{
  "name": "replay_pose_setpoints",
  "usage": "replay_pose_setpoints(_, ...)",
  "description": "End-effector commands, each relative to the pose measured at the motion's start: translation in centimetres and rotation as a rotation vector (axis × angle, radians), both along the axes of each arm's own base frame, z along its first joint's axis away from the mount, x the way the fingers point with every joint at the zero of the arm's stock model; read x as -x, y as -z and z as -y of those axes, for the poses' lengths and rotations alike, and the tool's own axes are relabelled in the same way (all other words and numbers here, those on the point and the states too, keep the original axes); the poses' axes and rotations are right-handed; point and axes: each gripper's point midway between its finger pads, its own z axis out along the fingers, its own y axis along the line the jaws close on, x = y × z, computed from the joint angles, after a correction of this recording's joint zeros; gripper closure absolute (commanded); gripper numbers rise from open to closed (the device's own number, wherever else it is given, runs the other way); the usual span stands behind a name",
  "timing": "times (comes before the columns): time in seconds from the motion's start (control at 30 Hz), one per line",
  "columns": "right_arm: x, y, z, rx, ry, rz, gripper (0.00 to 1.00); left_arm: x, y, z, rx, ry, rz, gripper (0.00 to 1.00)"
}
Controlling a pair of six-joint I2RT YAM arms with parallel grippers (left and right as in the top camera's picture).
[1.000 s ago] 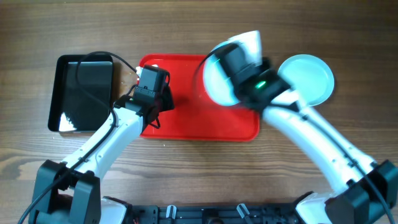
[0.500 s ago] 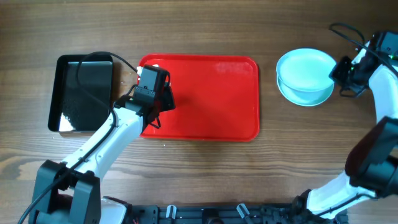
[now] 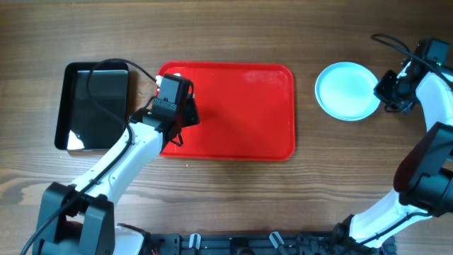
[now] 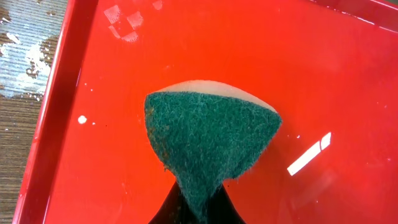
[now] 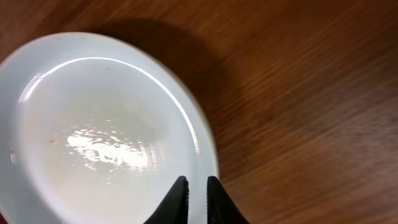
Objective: Clean dirty plates on tray and stack at the side
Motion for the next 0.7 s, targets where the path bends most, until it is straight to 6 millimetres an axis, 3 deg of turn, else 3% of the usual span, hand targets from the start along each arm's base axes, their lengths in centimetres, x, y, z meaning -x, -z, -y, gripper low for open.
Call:
replay_pose_setpoints(0.0, -2.9, -3.4, -2.9, -0.129, -0.099, 0.189, 0.91, 0.1, 0.3, 0.1, 0.008, 0.0, -0.01, 0.96)
replay_pose_setpoints(0.07, -3.5, -3.8, -4.4, -0.183, -0.133, 0.218, 0.89, 0.1, 0.3, 0.1, 0.008, 0.0, -0.01, 0.96)
replay_pose_setpoints(0.13, -3.9, -5.0, -7.5, -0.305, -0.203, 0.267, 0.81, -0.2, -0.3, 0.2, 0.01, 0.007, 0.007, 0.96)
replay_pose_setpoints(0.27, -4.0, -7.3, -13.6, -0.508, -0.33, 0.317, 0.65, -1.6, -5.2, 0.6, -0.048, 0.153, 0.147, 0.96)
replay_pose_setpoints(0.3, -3.7, -7.2, -15.1, -0.521, -0.352, 0.293, 0.62, -2.2, -5.8, -0.3, -0.08, 0.138, 0.177, 0.96)
replay_pose_setpoints(0.37, -3.0, -6.9, -18.9, -0.564, -0.384, 0.231, 0.51, -3.0, -5.7, -3.8, -0.096, 0.046, 0.171, 0.96)
replay_pose_setpoints(0.47, -2.1, -6.8, -24.8, -0.579, -0.501, 0.181, 0.33, -5.0, -7.7, -13.0, -0.123, -0.177, 0.224, 0.96)
replay_pose_setpoints(0.5, -1.9, -6.6, -25.9, -0.563, -0.53, 0.172, 0.28, -5.1, -7.6, -15.7, -0.146, -0.221, 0.229, 0.96)
replay_pose_setpoints(0.57, -1.3, -6.0, -28.3, -0.512, -0.584, 0.145, 0.24, -5.1, -6.5, -19.0, -0.174, -0.273, 0.205, 0.96)
replay_pose_setpoints(0.67, -0.2, -5.1, -31.3, -0.435, -0.621, 0.099, 0.22, -5.1, -2.3, -23.0, -0.18, -0.362, 0.12, 0.96)
